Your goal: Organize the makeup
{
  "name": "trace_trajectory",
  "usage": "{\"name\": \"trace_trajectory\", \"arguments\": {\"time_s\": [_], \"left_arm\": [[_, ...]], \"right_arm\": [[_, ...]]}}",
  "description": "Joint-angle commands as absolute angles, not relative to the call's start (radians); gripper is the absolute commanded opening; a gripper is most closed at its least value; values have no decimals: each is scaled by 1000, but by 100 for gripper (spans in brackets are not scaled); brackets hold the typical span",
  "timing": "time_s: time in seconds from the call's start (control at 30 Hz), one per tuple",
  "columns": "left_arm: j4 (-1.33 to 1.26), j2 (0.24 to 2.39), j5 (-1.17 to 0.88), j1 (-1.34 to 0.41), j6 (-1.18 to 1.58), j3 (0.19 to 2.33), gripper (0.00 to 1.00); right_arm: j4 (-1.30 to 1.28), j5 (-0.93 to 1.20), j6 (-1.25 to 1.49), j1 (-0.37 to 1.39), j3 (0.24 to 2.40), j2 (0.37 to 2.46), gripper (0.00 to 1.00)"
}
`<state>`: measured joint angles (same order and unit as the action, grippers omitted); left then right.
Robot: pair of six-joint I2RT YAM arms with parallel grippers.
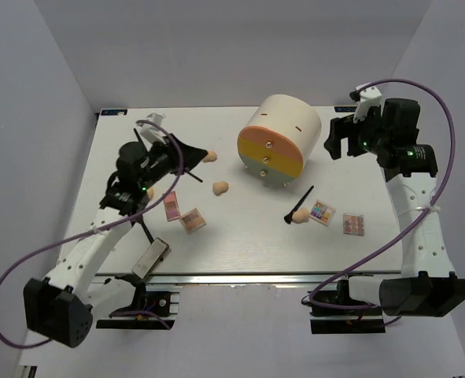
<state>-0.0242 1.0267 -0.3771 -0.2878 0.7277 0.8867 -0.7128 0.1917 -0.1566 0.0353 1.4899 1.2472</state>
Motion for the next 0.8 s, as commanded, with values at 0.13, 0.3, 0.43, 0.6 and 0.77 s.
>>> {"name": "trace_trajectory", "arguments": {"time_s": [0.13,0.3,0.43,0.6,0.77], "left_arm": [[-230,1227,-177,-465,995,940,5],[-336,1354,-118,-529,1084,1012,34],[-337,1474,-101,-578,1138,1095,51],[-368,1578,-52,-640,1177,1140,48],[-376,1641,-14,-676,1206,1161,40]], "right_arm": [[-565,485,-672,235,1382,1082,89],[-612,356,-697,362,1443,1164,89],[-493,373,-487,362,1463,1226,80],[-388,332,-241,362,1480,1290,12],[-348,285,-178,359,1505,1350,46]]}}
